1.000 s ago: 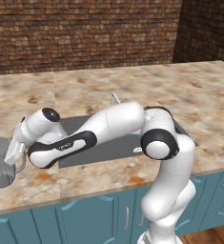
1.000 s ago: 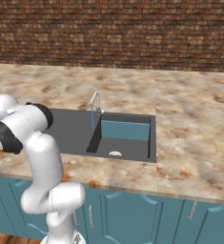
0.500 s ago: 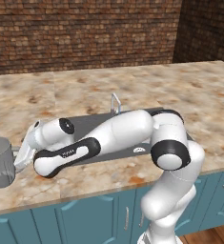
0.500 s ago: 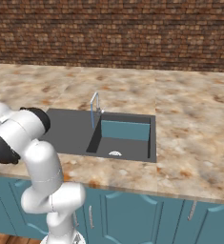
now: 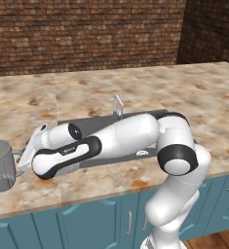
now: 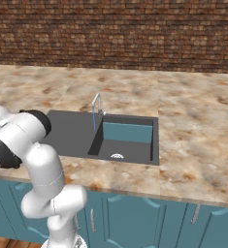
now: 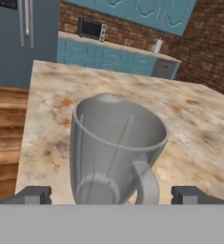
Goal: Turn on the sink faucet and place the jug under the water for a few seconds to fill it up.
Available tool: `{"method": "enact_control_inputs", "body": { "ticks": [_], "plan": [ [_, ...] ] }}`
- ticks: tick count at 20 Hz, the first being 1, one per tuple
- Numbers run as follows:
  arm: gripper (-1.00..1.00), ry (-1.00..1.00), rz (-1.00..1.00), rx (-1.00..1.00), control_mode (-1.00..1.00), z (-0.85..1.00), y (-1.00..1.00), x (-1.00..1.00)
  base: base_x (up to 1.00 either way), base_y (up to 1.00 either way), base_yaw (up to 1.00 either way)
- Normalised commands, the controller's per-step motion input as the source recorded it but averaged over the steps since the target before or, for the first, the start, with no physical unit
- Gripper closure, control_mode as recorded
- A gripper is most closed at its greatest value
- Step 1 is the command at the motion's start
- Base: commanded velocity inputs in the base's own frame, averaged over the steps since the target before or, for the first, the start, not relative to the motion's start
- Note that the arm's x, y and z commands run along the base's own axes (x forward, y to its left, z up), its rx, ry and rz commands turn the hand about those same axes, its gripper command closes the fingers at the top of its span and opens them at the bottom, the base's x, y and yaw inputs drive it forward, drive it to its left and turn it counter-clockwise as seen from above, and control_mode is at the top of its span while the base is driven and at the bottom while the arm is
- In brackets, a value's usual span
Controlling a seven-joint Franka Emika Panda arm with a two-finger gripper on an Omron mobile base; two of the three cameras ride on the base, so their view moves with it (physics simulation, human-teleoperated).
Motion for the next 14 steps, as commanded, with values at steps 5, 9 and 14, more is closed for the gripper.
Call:
{"method": "enact_control_inputs", "body": {
  "ticks": [5, 9, 14],
  "plan": [
    [-1.0, 0.01, 0.02, 0.03, -1.0, -0.17, -0.09, 0.23, 0.0, 0.0, 0.0],
    [-1.0, 0.0, 0.02, 0.03, -1.0, -0.08, -0.09, 0.17, 0.0, 0.0, 0.0],
    [-1.0, 0.01, 0.03, 0.0, -1.0, -0.11, 0.0, 0.32, 0.0, 0.0, 0.0]
  ]
}}
